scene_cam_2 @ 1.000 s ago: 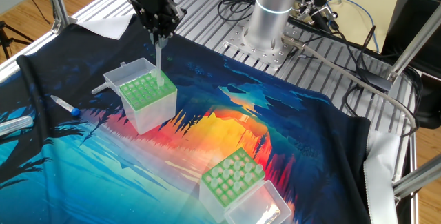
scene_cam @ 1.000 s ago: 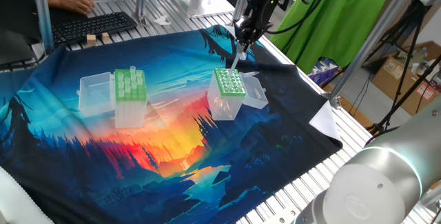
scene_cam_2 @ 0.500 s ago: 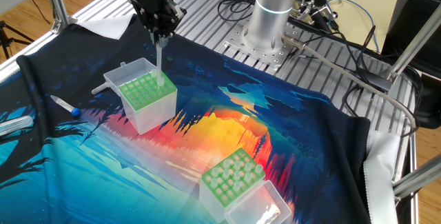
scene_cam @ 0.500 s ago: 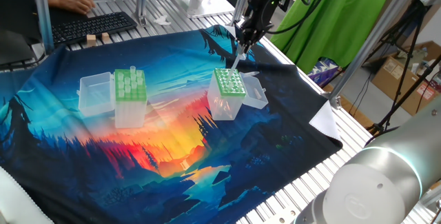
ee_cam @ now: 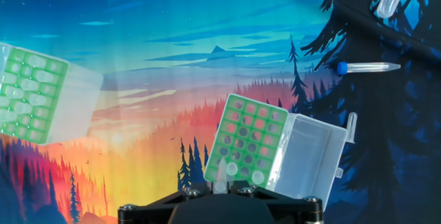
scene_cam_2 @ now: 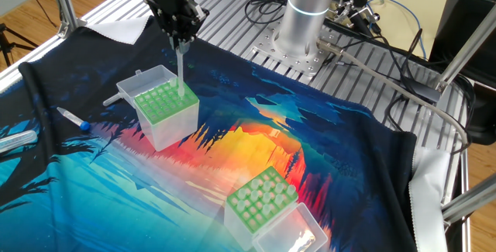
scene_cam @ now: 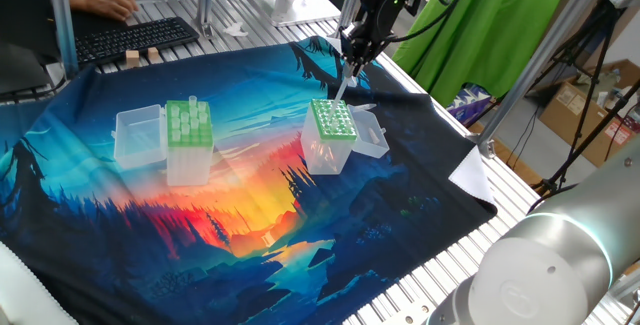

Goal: Transfer all large pipette tips from one holder to another

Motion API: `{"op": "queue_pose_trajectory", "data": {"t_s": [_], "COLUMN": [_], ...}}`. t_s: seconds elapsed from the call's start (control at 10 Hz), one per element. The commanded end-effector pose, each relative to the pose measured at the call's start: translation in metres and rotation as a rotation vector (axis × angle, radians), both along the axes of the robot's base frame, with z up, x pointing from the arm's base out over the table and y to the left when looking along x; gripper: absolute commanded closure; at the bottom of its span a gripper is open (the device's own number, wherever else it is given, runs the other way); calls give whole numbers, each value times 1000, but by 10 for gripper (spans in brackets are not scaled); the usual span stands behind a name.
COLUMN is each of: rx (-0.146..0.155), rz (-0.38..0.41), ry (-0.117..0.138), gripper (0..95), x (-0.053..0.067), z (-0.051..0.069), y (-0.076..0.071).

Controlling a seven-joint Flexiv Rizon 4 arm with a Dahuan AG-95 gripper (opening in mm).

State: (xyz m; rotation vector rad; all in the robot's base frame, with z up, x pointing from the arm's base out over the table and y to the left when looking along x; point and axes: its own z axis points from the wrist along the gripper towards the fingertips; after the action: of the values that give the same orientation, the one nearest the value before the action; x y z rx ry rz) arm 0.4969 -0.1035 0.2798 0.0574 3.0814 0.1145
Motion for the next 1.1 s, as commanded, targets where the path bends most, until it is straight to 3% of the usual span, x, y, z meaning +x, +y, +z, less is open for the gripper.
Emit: {"op": "queue_pose_trajectory", "data": {"t_s": [0.1,1.1], "rx": [-6,-15], "rz": [2,2], "ry": [3,2], "gripper": [950,950], "x": [-1,7], "z": [-1,0], "y": [0,-4]}}
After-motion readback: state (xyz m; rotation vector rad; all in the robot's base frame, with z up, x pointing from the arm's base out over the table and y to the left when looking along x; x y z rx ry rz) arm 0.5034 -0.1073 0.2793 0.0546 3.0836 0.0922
